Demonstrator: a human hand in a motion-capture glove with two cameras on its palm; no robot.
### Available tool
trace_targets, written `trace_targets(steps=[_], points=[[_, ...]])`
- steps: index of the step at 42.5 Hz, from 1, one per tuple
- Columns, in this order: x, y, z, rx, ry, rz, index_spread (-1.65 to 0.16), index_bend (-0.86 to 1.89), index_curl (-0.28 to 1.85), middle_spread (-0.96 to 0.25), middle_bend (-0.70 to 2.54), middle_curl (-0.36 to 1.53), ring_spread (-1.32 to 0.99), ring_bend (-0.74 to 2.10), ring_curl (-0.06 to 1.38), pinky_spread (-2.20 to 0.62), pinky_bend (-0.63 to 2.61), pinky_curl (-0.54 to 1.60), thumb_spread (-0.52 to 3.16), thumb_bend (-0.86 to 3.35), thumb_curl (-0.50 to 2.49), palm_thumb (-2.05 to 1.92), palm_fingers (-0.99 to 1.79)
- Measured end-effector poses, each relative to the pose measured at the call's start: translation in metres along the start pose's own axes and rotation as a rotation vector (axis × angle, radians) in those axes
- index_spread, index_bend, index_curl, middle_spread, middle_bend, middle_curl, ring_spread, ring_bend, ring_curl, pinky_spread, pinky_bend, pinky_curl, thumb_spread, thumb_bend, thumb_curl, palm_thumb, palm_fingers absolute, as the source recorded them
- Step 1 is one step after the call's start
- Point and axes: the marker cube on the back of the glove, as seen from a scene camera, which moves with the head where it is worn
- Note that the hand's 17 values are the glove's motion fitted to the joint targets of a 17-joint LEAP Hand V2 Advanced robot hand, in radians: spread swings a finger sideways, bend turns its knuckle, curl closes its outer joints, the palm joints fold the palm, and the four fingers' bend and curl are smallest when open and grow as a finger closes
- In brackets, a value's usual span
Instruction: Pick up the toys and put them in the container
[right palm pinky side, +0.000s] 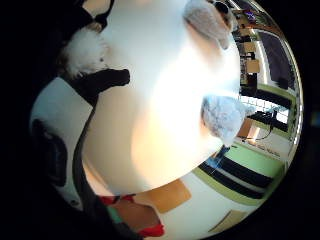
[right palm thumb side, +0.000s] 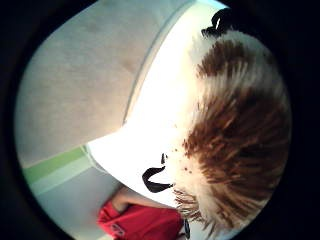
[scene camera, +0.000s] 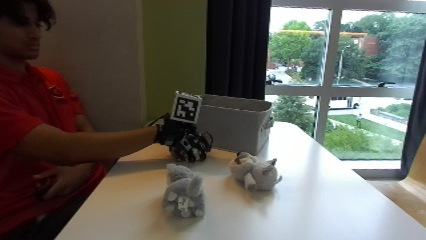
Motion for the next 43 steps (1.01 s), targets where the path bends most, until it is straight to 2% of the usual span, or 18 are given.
trace_targets(steps=[1, 4, 10, 16, 22, 25, 28, 30, 33, 37, 43], points=[[-0.003, 0.001, -0.001, 0.006, -0.03, -0.032, -0.41, 0.65, 0.51, -0.11, 0.15, 0.16, -0.11, 0.66, 0.3, -0.14, 1.07, 0.33, 1.14, 0.02, 0.27, 0.12, 0.35], [-0.013, 0.002, -0.006, 0.032, -0.139, -0.092, -0.4, 0.62, 0.51, -0.14, 0.22, 0.19, -0.16, 0.69, 0.31, -0.21, 1.08, 0.33, 1.17, 0.06, 0.31, 0.2, 0.49], [-0.008, -0.003, -0.003, 0.114, -0.1, -0.069, -0.39, 0.5, 0.51, -0.21, 0.34, 0.24, -0.26, 0.76, 0.33, -0.29, 1.1, 0.34, 1.16, 0.1, 0.38, 0.32, 0.68], [-0.011, -0.01, -0.007, 0.194, -0.167, -0.003, -0.38, 0.37, 0.51, -0.28, 0.42, 0.29, -0.33, 0.82, 0.36, -0.36, 1.12, 0.35, 1.12, 0.11, 0.44, 0.41, 0.82], [-0.009, -0.016, -0.01, 0.282, -0.183, 0.002, -0.39, 0.33, 0.53, -0.35, 0.47, 0.32, -0.4, 0.85, 0.37, -0.4, 1.12, 0.36, 1.0, 0.11, 0.51, 0.49, 0.97], [-0.002, -0.019, -0.008, 0.309, -0.115, -0.012, -0.4, 0.32, 0.55, -0.38, 0.49, 0.34, -0.43, 0.87, 0.38, -0.41, 1.1, 0.36, 0.93, 0.1, 0.54, 0.51, 1.03], [0.009, -0.019, -0.005, 0.319, -0.023, -0.067, -0.4, 0.33, 0.57, -0.39, 0.53, 0.37, -0.44, 0.91, 0.4, -0.42, 1.07, 0.37, 0.87, 0.09, 0.57, 0.52, 1.12], [0.007, -0.018, -0.007, 0.324, -0.066, -0.089, -0.4, 0.33, 0.59, -0.4, 0.56, 0.38, -0.44, 0.94, 0.42, -0.42, 1.06, 0.37, 0.83, 0.07, 0.58, 0.51, 1.15], [0.0, -0.018, -0.012, 0.33, -0.162, -0.071, -0.4, 0.36, 0.62, -0.41, 0.61, 0.41, -0.43, 1.01, 0.44, -0.42, 1.01, 0.37, 0.79, 0.04, 0.6, 0.49, 1.22], [0.01, -0.019, -0.012, 0.334, -0.123, -0.025, -0.4, 0.37, 0.65, -0.42, 0.64, 0.44, -0.42, 1.04, 0.46, -0.43, 1.01, 0.37, 0.75, 0.02, 0.63, 0.5, 1.19], [0.014, -0.015, -0.025, 0.352, -0.218, 0.007, -0.41, 0.38, 0.7, -0.42, 0.71, 0.48, -0.4, 1.11, 0.48, -0.44, 0.96, 0.37, 0.71, -0.01, 0.67, 0.48, 1.22]])
